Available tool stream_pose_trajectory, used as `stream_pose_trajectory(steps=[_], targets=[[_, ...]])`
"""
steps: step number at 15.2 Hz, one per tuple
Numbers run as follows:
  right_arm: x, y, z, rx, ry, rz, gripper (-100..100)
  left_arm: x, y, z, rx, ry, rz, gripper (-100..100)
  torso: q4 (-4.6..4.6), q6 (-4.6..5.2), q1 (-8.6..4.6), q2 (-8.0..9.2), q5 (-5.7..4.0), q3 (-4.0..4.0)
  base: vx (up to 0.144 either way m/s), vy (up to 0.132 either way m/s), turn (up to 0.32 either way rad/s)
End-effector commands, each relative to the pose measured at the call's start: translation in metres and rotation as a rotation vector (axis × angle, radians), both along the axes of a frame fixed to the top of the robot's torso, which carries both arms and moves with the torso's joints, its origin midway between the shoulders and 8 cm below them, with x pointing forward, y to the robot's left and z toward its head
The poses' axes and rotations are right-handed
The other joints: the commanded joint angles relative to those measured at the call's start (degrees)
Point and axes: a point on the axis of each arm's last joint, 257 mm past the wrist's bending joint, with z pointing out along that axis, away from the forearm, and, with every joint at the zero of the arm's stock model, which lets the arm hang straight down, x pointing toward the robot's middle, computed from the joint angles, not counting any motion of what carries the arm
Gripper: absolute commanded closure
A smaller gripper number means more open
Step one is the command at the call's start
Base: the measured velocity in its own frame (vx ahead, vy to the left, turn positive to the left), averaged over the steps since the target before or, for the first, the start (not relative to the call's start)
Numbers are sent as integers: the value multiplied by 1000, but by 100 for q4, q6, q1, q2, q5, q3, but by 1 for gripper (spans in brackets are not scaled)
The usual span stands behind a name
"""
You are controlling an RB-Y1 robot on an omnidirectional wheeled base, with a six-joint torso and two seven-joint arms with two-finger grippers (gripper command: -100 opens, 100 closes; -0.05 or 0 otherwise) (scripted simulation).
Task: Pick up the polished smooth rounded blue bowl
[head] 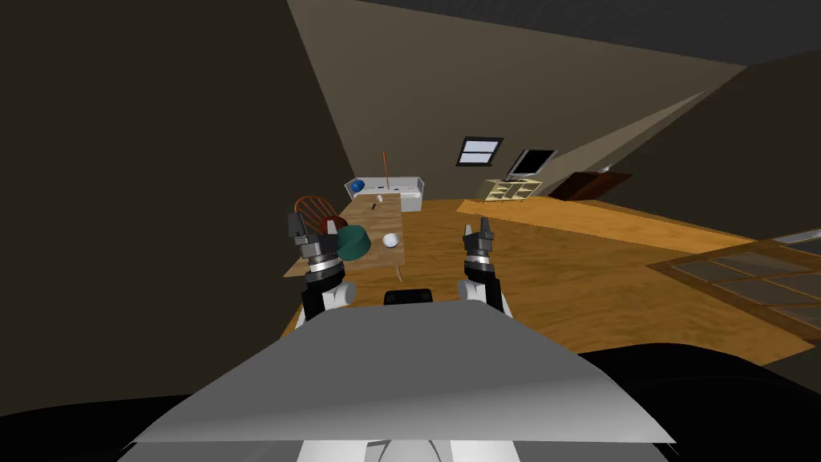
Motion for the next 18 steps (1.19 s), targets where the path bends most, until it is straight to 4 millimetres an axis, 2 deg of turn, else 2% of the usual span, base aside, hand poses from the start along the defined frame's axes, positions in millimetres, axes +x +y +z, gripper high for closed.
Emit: stream_pose_trajectory(steps=[1, 2, 7, 10, 11, 12, 15, 17, 18], targets=[[0, 0, 0, 0, 0, 0, 0, 6, 1, -8, 35, 45, -11, -100, 0, 0, 0, 0, 0, 0, -2, -18, -98], [0, 0, 0, 0, 0, 0, 0, 6, 1, -8, 35, 45, -11, -100, 0, 2, -3, 1, -1, 0, -5, -25, -107], [0, 0, 0, 0, 0, 0, 0, 24, 17, -38, 82, 189, -8, -100, 0, 2, -20, 2, -4, 1, -3, -48, -129], [0, 0, 0, 0, 0, 0, 0, 28, 24, -49, 88, 237, 0, -100, 1, 2, -20, 4, -4, 2, -6, -48, -110], [0, 0, 0, 0, 0, 0, 0, 33, 32, -60, 91, 286, 9, -100, 1, 1, -20, 3, -5, 2, -1, -58, -158], [0, 0, 0, 0, 0, 0, 0, 33, 32, -61, 91, 288, 9, -100, 0, 3, -23, 3, -5, 1, 2, -52, -131], [0, 0, 0, 0, 0, 0, 0, 38, 52, -82, 93, 378, 35, -100, -1, 1, -20, -2, -5, -1, 14, -53, -157], [0, 0, 0, 0, 0, 0, 0, 40, 53, -88, 89, 400, 35, -100, -1, 2, -22, -4, -5, -2, 8, -43, -86], [0, 0, 0, 0, 0, 0, 0, 41, 64, -98, 87, 443, 50, -100, -1, 0, -17, -1, -4, -1, 3, -41, -125]])
